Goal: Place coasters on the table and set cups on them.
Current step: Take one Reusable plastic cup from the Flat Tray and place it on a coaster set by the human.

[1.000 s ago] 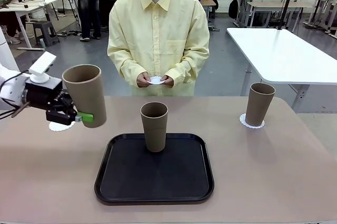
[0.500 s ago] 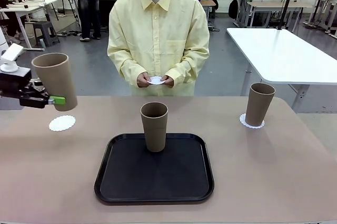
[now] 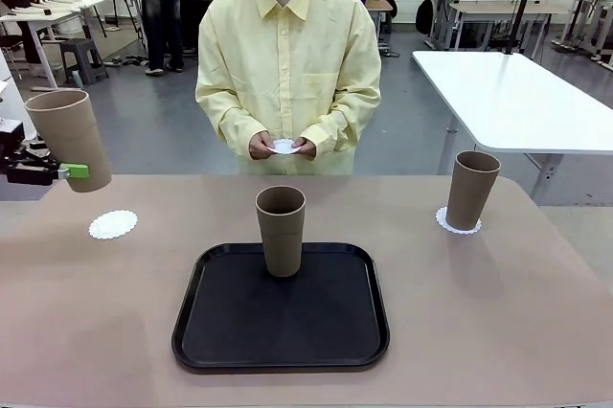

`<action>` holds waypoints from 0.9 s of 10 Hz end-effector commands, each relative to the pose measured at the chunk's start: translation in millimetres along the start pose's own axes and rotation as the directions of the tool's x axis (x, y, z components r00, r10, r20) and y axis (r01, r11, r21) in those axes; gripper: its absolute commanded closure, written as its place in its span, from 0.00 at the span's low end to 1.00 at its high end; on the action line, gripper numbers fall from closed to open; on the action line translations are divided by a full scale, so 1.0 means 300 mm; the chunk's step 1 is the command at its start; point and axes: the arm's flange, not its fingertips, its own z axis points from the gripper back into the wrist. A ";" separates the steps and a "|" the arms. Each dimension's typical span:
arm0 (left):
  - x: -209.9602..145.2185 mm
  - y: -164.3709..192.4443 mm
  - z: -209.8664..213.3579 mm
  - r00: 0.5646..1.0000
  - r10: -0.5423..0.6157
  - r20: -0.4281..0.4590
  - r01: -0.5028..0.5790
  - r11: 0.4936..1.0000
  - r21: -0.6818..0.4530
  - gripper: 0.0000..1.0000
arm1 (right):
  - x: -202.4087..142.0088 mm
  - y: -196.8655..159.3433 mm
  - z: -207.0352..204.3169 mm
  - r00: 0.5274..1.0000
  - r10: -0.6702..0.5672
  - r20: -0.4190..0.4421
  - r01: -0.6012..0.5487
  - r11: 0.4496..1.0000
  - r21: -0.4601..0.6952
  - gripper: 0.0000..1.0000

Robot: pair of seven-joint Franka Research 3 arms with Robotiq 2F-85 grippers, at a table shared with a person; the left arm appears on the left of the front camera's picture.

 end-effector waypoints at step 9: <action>-0.031 0.063 -0.002 1.000 0.004 0.000 -0.004 1.000 0.008 0.19 | 0.003 0.001 -0.001 1.000 -0.016 0.001 0.016 1.000 -0.007 0.00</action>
